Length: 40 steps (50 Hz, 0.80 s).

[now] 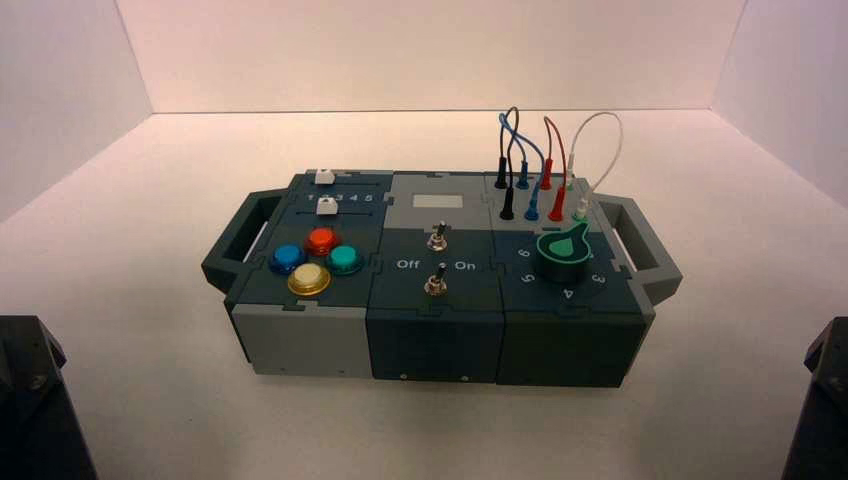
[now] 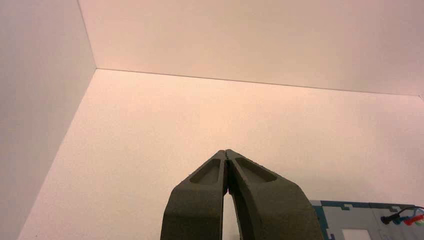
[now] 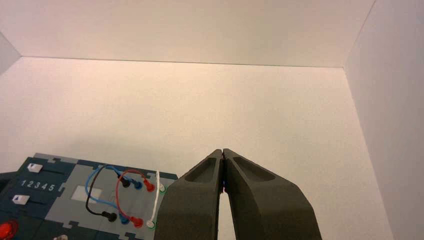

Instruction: Move the box to the right.

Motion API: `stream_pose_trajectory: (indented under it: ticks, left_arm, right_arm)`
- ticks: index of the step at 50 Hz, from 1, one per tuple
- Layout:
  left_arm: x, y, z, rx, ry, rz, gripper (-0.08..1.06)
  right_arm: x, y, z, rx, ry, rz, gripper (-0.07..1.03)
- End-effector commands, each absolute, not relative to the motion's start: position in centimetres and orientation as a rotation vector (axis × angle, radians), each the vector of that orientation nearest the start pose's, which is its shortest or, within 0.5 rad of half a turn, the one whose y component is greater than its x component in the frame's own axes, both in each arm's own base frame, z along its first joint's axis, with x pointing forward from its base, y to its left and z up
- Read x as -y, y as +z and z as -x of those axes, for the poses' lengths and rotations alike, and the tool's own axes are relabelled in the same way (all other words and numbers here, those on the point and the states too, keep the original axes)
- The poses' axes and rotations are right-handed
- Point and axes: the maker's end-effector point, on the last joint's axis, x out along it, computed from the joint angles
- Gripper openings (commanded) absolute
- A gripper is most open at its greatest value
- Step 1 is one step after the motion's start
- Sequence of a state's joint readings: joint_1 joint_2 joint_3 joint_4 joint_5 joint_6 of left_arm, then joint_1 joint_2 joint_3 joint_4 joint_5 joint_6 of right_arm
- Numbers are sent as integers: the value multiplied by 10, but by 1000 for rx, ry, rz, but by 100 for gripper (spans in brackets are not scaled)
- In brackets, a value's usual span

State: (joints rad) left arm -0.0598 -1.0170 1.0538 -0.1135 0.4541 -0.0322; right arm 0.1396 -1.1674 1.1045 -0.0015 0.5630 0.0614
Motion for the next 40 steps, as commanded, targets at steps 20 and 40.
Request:
stream_pose_trajectory:
  ticks: [20, 40]
  left_arm:
    - [22, 236, -234, -559, -72, 118, -3]
    - [38, 163, -237, -1049, -105, 86, -3]
  right_arm:
    - [-28, 239, -202, -496, 115, -39, -2]
    - [-30, 219, -210, -626, 113, -42, -2]
